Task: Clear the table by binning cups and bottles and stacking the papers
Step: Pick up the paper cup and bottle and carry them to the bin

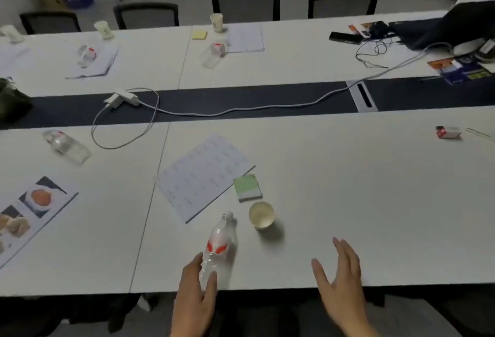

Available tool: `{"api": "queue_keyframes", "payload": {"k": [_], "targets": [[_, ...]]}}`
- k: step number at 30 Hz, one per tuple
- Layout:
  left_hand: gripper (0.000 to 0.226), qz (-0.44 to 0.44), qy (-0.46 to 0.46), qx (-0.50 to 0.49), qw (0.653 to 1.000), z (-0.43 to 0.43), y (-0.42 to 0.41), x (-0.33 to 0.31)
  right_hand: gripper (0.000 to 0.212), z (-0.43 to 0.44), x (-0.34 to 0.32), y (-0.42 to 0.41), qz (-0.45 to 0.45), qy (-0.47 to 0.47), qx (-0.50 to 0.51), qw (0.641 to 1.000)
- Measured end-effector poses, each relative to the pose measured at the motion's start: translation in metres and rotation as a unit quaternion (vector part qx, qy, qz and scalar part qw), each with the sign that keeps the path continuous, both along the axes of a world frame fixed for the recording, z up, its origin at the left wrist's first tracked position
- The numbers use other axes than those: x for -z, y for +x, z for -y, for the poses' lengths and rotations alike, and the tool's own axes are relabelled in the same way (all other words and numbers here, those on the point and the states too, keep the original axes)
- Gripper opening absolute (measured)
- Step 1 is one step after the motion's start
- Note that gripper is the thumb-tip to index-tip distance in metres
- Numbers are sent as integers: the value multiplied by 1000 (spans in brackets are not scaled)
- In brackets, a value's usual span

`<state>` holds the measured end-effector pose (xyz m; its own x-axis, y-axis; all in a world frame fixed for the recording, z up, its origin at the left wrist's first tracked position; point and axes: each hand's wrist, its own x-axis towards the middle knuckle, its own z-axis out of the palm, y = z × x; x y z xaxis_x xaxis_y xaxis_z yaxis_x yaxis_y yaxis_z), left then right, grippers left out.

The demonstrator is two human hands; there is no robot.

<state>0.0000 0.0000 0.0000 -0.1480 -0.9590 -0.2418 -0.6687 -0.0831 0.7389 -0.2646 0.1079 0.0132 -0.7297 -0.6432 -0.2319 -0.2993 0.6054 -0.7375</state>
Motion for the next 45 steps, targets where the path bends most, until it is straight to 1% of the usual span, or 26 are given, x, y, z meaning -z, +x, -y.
{"api": "queue_keyframes", "payload": {"k": [2,5,6,7,9,11,13,15,16,18,21,23,25,28,31,33,34,36,38,41,45], "targets": [[51,-4,-18,-3,1000,15,-22,2,73,25,12,-2,20,19,-70,997],[44,11,-25,10,1000,34,-48,6,80,60,25,2,37,29,-124,991],[48,23,-24,19,999,37,-53,13,85,67,30,6,39,27,-137,989],[57,46,-25,31,998,39,-56,21,90,75,35,7,39,28,-147,988],[80,125,-25,49,991,42,-55,43,102,90,45,10,48,33,-166,984],[90,193,-22,64,979,41,-55,59,112,103,54,15,52,36,-185,981],[87,222,-21,53,973,41,-56,67,119,115,63,19,58,33,-193,979],[74,230,-16,9,973,46,-53,69,120,125,68,20,67,28,-186,980],[69,221,0,-11,975,50,-50,68,115,130,68,20,72,28,-182,980],[69,188,30,-31,981,55,-43,62,100,135,67,18,62,42,-180,981],[72,121,27,-65,990,57,-31,40,84,129,54,14,56,53,-173,982],[73,73,14,-88,993,56,-24,19,81,120,36,14,59,36,-157,985],[74,19,-3,-120,993,51,-16,-6,84,107,14,17,67,4,-149,987],[72,-47,-35,-175,983,30,0,-46,87,82,-15,33,93,-42,-142,985],[71,-91,-74,-238,964,2,21,-79,87,61,-30,56,136,-69,-144,978],[78,-118,-98,-284,946,-19,40,-94,89,52,-33,78,179,-66,-160,968],[82,-127,-110,-309,936,-28,53,-100,90,49,-35,92,196,-61,-177,962],[82,-119,-134,-360,915,-45,85,-111,89,46,-41,126,209,-60,-227,949],[78,-102,-160,-409,893,-59,125,-120,87,50,-50,163,202,-70,-286,934],[77,-101,-197,-479,849,-89,197,-130,88,61,-67,231,173,-96,-373,907],[74,-115,-243,-549,792,-137,301,-138,91,70,-88,343,146,-150,-449,869]]}}
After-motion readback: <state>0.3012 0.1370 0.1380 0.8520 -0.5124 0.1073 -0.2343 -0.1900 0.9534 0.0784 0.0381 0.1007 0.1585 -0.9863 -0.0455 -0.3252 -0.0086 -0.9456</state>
